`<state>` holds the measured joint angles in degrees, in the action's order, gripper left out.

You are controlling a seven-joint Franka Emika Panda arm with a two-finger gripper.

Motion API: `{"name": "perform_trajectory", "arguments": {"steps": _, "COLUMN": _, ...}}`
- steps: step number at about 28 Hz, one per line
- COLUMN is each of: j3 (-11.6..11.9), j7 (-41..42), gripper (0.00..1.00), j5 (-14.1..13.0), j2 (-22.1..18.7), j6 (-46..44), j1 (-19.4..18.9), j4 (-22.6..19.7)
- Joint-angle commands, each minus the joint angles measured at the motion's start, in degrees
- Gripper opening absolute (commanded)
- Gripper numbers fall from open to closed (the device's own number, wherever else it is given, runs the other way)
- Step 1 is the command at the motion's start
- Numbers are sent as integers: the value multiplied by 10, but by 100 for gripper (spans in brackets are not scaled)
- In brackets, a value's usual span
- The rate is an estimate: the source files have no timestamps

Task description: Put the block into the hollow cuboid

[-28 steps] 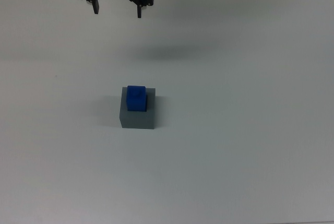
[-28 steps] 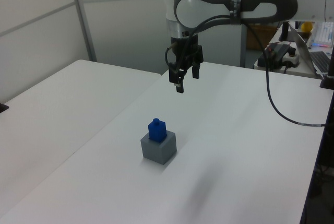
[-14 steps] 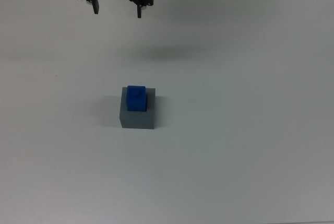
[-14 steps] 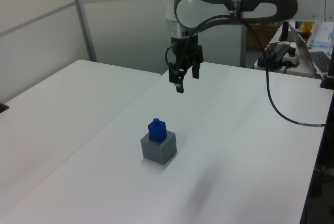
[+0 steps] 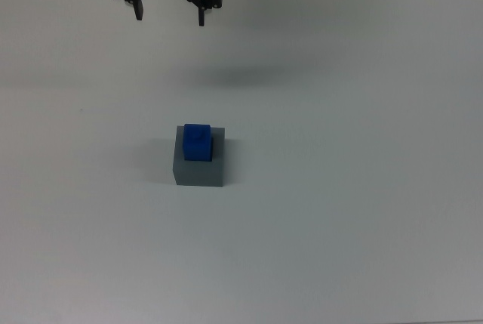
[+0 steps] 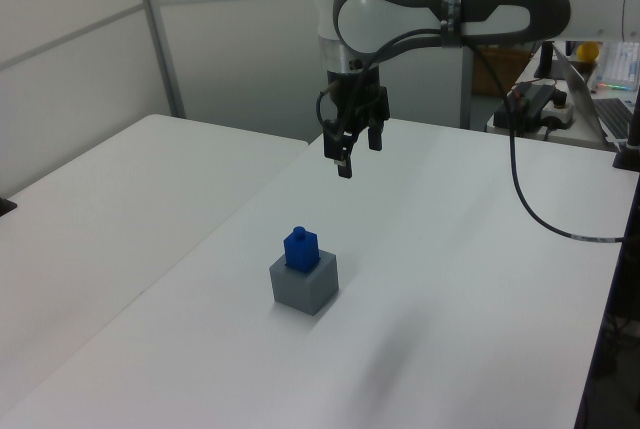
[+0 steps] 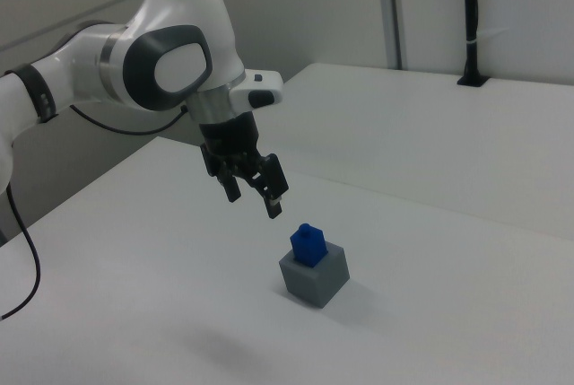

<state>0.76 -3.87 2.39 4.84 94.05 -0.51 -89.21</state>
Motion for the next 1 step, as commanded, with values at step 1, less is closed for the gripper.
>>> {"name": "perform_trajectory", "arguments": {"steps": 1, "j3": 3, "j7": 7, "gripper": 100, "j5": 1, "j2": -18, "j6": 12, "j1": -2, "j4": -20}}
